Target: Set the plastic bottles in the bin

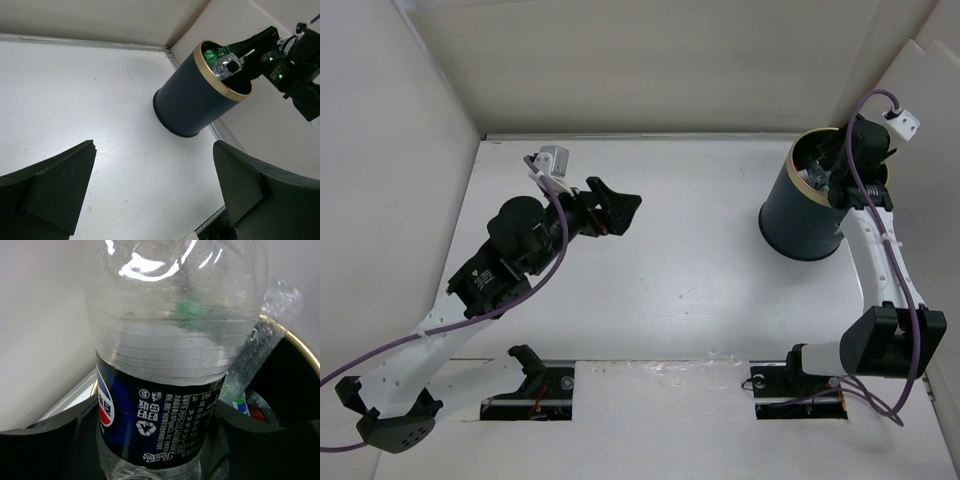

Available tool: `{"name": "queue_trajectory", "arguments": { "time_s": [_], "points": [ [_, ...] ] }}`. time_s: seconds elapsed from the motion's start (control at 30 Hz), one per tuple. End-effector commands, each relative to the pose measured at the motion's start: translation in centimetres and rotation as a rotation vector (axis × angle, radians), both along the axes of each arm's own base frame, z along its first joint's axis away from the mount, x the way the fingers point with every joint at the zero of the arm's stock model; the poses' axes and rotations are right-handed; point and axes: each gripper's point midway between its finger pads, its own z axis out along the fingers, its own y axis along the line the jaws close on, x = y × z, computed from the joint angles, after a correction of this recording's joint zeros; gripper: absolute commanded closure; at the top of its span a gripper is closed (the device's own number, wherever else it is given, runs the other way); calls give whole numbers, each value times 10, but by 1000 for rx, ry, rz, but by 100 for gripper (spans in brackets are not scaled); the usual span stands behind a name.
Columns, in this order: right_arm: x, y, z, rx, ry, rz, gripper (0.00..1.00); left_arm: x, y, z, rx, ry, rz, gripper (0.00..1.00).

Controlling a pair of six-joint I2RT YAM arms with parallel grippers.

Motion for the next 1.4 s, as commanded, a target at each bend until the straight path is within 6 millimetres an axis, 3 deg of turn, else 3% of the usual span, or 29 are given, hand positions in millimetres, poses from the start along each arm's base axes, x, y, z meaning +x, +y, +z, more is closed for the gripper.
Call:
{"name": "queue_trajectory", "arguments": {
  "time_s": [0.0, 0.03, 0.1, 0.2, 0.47, 0.73, 0.9, 0.97, 1.0, 1.1, 1.27, 1.37],
  "points": [
    [4, -5, 39, -3, -102, -13, 77, -4, 3, 2, 15, -23, -16, 0],
    [8, -5, 33, -2, -88, -13, 62, -6, 1, 2, 14, -22, -29, 0],
    [9, -8, 29, -4, -79, -28, 20, -7, 0, 0, 28, -21, -40, 0],
    [8, -8, 31, -8, -78, -41, 10, -7, 0, -4, 34, -15, -41, 0],
    [0, 0, 32, -5, -66, -53, 5, -8, -1, -4, 34, -14, -50, 0],
    [-25, 19, 74, -13, -136, -44, 0, -1, 2, -21, 57, 30, -2, 0],
    [-49, 58, 98, -9, -149, 38, 0, 10, 15, -23, 79, 54, 93, 0],
    [-64, 69, 108, -5, -161, 73, 0, 11, 20, -15, 71, 44, 122, 0],
    [-68, 78, 107, -2, -154, 113, 0, 16, 23, -21, 101, 49, 150, 0],
    [-86, 109, 108, -28, -114, 259, 0, 21, 42, -8, 119, 24, 232, 0],
    [-124, 161, 90, -63, -11, 515, 0, 21, 75, 1, 164, 4, 362, 0],
    [-150, 175, 91, -83, -4, 599, 0, 12, 98, 9, 181, -13, 419, 0]
  ]
}}
